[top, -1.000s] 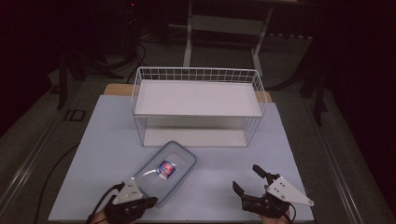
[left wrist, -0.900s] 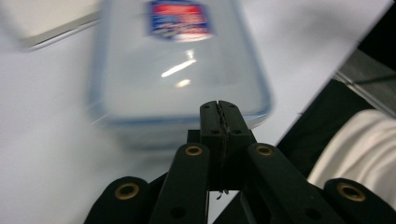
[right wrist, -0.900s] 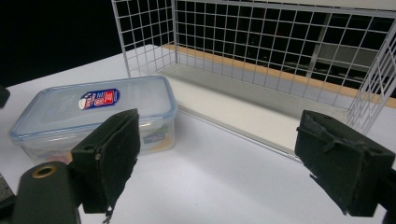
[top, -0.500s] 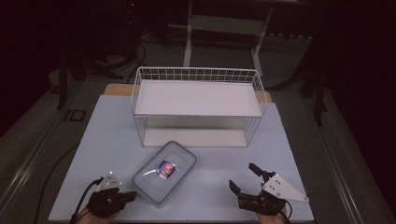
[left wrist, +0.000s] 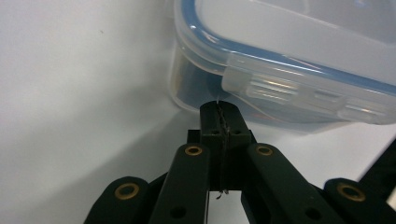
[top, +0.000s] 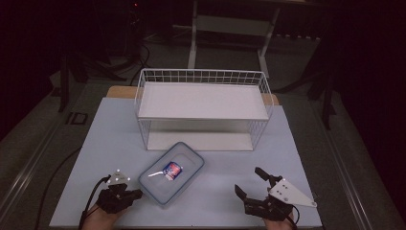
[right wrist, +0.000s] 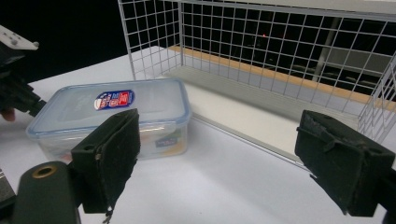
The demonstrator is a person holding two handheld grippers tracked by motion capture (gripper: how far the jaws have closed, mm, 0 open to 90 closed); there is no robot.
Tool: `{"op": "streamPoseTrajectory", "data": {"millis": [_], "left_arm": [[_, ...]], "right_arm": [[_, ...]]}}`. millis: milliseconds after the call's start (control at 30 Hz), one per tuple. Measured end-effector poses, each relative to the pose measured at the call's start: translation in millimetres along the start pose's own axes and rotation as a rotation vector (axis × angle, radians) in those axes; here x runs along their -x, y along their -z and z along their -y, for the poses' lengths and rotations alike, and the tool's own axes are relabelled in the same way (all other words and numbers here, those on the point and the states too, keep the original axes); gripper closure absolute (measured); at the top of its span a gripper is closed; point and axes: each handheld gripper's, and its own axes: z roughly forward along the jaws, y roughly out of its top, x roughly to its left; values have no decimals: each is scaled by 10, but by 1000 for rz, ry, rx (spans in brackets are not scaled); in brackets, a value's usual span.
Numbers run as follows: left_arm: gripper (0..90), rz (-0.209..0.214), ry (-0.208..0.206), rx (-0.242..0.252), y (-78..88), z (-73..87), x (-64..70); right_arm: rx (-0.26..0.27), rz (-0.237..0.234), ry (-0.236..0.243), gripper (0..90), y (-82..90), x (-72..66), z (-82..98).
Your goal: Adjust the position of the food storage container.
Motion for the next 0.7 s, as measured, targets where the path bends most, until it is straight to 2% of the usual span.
{"op": "streamPoseTrajectory", "data": {"millis": [67, 233, 300, 433, 500, 600, 700], "left_arm": [[894, -14, -11, -2, -30, -33, -19], [894, -25, 15, 13, -66, -101, -101], [894, -38, 5, 22, -82, -131, -109], [894, -32, 1, 46, -119, -213, -152], [894, -45, -3, 54, -150, -260, -164], [894, -58, -10, 46, -171, -294, -163], [894, -63, -10, 33, -106, -245, -120]], "right_arm": [[-2, 1, -4, 139, -1, 3, 0], [-4, -2, 1, 139, -7, 0, 3], [-1, 0, 2, 139, -3, -3, 1], [-3, -3, 0, 139, -7, 0, 2], [-3, -2, 0, 139, -6, -1, 2], [0, 1, 3, 139, 1, -1, -1], [-2, 2, -1, 139, 4, 7, 2]]}}
